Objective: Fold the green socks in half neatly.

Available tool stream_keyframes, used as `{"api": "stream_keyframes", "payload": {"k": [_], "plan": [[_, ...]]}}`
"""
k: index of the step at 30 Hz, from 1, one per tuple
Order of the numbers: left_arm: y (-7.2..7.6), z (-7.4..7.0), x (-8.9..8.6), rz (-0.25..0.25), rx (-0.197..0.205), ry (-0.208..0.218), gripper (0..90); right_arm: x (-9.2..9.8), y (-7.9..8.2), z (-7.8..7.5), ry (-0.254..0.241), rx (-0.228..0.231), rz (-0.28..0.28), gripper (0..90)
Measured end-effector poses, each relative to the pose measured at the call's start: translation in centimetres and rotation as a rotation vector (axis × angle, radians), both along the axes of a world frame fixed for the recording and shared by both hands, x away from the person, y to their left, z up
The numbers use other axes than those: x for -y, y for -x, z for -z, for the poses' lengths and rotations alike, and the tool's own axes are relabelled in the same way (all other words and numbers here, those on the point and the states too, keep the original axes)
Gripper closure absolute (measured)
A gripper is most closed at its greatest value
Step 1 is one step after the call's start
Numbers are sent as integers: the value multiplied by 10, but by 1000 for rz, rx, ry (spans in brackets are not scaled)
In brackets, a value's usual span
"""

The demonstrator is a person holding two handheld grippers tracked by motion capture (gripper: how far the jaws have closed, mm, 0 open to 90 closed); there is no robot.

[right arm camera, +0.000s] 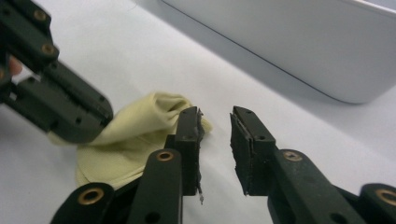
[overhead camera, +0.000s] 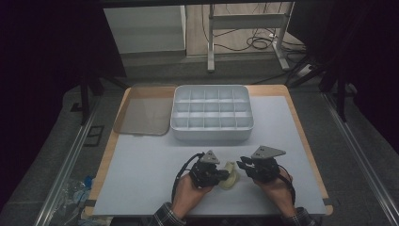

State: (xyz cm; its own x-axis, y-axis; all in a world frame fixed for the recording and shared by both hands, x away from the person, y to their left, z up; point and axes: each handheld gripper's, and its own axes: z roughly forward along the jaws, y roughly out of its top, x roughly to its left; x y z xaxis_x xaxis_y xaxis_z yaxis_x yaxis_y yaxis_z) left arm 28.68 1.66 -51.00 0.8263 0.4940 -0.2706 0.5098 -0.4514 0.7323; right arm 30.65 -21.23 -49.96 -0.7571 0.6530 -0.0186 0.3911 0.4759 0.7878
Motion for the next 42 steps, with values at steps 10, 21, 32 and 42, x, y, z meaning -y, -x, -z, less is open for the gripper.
{"api": "stream_keyframes", "payload": {"k": [10,21,32,42], "plan": [[3,10,14,58,-35,-8,757,5,3,-7,-27,0,0,618],[7,8,14,89,14,-5,634,-11,7,5,-13,-11,-26,572],[-3,11,-2,-78,108,-93,270,-7,8,18,1,-25,0,573],[-4,25,5,-111,121,-130,137,-7,5,24,-5,-46,2,614]]}}
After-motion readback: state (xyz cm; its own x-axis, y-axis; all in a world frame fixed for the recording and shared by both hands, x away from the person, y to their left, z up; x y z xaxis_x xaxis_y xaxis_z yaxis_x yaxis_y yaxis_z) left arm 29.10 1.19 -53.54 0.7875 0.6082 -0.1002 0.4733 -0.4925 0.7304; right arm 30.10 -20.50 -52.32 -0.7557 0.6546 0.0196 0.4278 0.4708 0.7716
